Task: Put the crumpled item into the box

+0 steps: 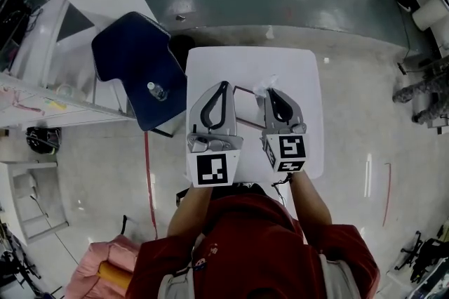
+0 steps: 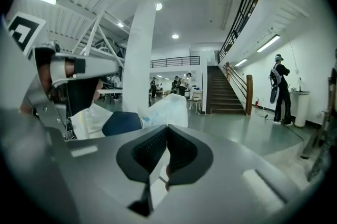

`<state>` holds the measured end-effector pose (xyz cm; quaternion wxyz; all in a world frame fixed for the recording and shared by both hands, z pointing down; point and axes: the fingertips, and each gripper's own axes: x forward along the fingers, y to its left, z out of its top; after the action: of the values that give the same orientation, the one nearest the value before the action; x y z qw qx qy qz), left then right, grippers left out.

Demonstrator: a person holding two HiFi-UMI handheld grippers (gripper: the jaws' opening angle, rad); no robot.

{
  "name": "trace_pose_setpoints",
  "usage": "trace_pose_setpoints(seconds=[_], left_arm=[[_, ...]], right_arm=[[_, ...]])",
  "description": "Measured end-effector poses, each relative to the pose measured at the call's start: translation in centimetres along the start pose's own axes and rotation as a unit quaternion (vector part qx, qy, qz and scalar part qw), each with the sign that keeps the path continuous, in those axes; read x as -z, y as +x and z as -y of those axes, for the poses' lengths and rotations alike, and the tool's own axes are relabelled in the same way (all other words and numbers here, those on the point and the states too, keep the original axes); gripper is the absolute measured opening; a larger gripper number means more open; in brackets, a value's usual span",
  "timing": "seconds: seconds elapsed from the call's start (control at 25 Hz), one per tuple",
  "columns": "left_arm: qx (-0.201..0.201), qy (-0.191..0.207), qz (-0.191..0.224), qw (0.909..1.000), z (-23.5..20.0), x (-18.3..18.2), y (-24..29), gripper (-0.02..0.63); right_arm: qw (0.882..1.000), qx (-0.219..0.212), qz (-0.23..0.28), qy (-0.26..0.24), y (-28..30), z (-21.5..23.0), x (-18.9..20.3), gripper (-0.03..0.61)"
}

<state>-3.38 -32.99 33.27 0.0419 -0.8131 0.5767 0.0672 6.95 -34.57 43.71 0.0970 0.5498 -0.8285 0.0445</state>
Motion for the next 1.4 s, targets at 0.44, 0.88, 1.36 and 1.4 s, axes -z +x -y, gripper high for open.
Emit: trace_pose_setpoints(seconds=[0.44, 0.88, 1.36, 1.4], left_arm=[[0.001, -0.006, -0.009, 0.9999, -0.7, 1.4, -0.4, 0.003], [0.004, -0.001, -0.021, 0.9998, -1.7, 2.5, -0.6, 0.003], [0.007, 0.024, -0.043, 0.9988, -2.7, 4.3, -0.4, 0.003], [0.008, 0.028, -0.046, 0.9985, -2.8, 4.5, -0.4, 0.003]], right_arm=[[0.996, -0.019, -0.084, -0.013, 2.8, -1.2, 6.5, 0.006], [0.983, -0.034, -0.177, -0.024, 5.3, -1.5, 13.3, 0.006], [0.96, -0.061, -0.266, -0.068, 7.8, -1.5, 20.0, 0.006], [0.957, -0.062, -0.275, -0.072, 7.9, -1.5, 20.6, 0.006]])
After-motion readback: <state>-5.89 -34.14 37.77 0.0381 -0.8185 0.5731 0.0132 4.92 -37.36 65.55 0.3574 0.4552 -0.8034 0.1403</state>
